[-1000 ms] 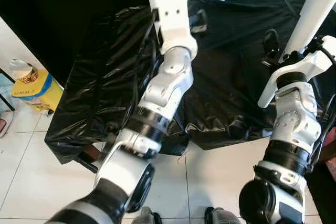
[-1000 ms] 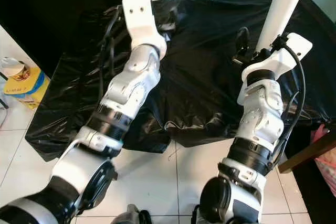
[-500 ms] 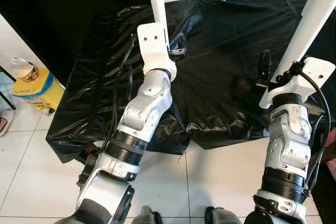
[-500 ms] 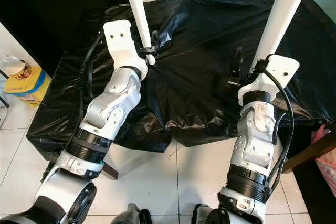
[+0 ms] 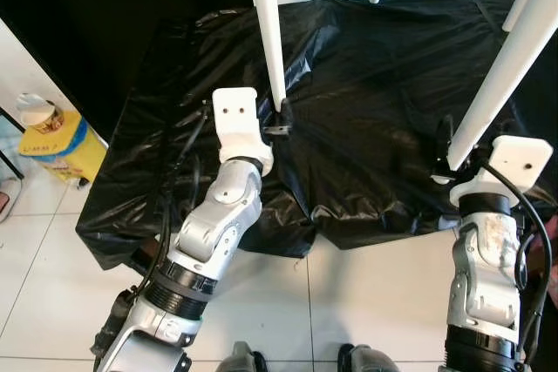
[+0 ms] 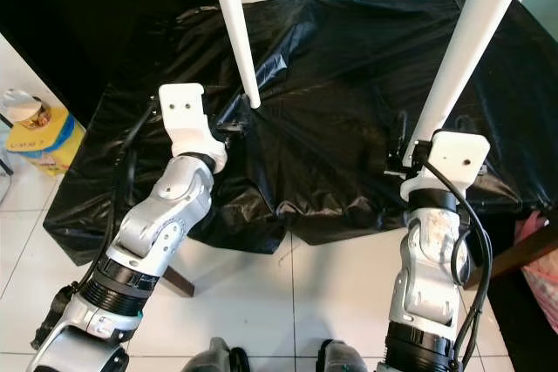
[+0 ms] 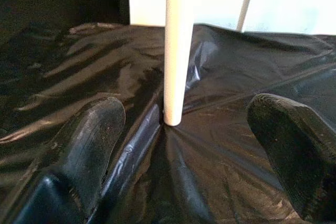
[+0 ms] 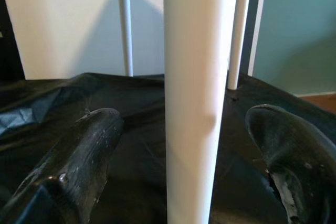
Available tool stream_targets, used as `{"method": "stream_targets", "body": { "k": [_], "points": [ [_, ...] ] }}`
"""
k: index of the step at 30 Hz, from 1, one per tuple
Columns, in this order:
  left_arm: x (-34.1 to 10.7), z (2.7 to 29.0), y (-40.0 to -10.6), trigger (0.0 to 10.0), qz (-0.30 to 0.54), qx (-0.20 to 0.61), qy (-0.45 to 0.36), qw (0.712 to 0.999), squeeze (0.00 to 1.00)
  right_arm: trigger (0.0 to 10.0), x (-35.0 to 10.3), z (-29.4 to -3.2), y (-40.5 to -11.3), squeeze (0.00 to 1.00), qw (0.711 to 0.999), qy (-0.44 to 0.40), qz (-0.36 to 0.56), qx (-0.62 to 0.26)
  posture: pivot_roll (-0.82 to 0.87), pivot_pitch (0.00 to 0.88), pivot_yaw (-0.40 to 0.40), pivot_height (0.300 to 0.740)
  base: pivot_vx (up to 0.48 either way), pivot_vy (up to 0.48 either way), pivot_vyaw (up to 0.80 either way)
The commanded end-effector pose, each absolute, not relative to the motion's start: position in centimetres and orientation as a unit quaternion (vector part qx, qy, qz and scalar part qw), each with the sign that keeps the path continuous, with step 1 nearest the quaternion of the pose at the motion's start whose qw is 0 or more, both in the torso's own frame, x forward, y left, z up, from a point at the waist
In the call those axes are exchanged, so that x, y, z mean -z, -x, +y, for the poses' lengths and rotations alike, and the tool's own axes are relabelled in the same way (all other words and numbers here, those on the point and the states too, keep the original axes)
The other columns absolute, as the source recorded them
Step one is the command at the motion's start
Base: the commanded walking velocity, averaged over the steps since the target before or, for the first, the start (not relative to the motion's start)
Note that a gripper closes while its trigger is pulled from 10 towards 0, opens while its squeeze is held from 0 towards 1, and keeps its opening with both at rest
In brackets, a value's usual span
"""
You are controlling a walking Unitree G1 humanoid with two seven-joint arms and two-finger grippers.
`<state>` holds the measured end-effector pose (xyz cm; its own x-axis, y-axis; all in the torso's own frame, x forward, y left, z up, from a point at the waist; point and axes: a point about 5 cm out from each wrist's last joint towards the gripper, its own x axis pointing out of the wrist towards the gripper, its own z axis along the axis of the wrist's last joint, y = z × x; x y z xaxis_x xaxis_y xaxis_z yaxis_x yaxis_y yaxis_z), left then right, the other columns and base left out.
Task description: Building children table
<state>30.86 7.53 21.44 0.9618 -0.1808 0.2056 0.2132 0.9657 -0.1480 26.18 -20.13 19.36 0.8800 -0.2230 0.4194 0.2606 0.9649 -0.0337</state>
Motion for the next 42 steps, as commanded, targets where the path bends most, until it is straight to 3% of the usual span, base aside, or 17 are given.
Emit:
{"method": "stream_targets", "body": {
  "k": [1,16,27,30,35,37,39,42],
  "points": [
    [-21.0,6.0,-29.3,10.0,-0.114,0.301,0.061,0.945,0.0,10.0,-15.9,-17.6,-24.6,0.0,0.984,0.005,-0.159,0.085,0.0,0.141,0.044,0.74,0.0,0.0,0.0],
    [-16.6,9.8,-26.0,10.0,-0.091,0.27,0.009,0.958,0.0,10.0,-13.2,-15.1,-23.4,0.0,0.989,0.012,-0.12,-0.086,0.02,0.148,0.018,0.74,0.0,0.0,0.0],
    [-15.5,10.7,-25.0,10.0,-0.083,0.273,0.003,0.958,0.0,10.0,-12.1,-15.4,-22.8,0.0,0.989,0.013,-0.104,-0.101,0.02,0.144,0.011,0.74,0.0,0.0,0.0],
    [-14.3,11.4,-24.2,10.0,-0.072,0.283,-0.02,0.956,0.0,10.0,-11.0,-15.2,-22.0,0.0,0.986,0.015,-0.083,-0.145,0.01,0.143,0.011,0.74,0.0,0.0,0.0],
    [-13.3,11.7,-22.9,10.0,-0.066,0.316,-0.037,0.946,0.0,10.0,-10.0,-14.1,-21.1,0.0,0.962,0.028,-0.058,-0.265,0.02,0.13,-0.004,0.74,0.0,0.0,0.0],
    [-13.2,11.7,-22.8,10.0,-0.064,0.32,-0.037,0.944,0.0,10.0,-9.9,-14.1,-21.0,0.0,0.96,0.026,-0.055,-0.272,0.02,0.13,-0.004,0.74,0.0,0.0,0.0],
    [-10.1,12.6,-20.2,10.0,-0.008,0.393,-0.067,0.917,0.0,10.0,-7.7,-14.8,-20.4,0.0,0.926,0.063,0.005,-0.371,0.03,0.116,-0.023,0.74,0.0,0.0,0.0],
    [-8.2,13.3,-18.9,10.0,0.031,0.398,-0.07,0.914,0.0,10.0,-5.8,-15.6,-20.3,0.0,0.916,0.083,0.047,-0.389,0.05,0.105,-0.038,0.74,0.0,0.0,0.0]
  ]
}}
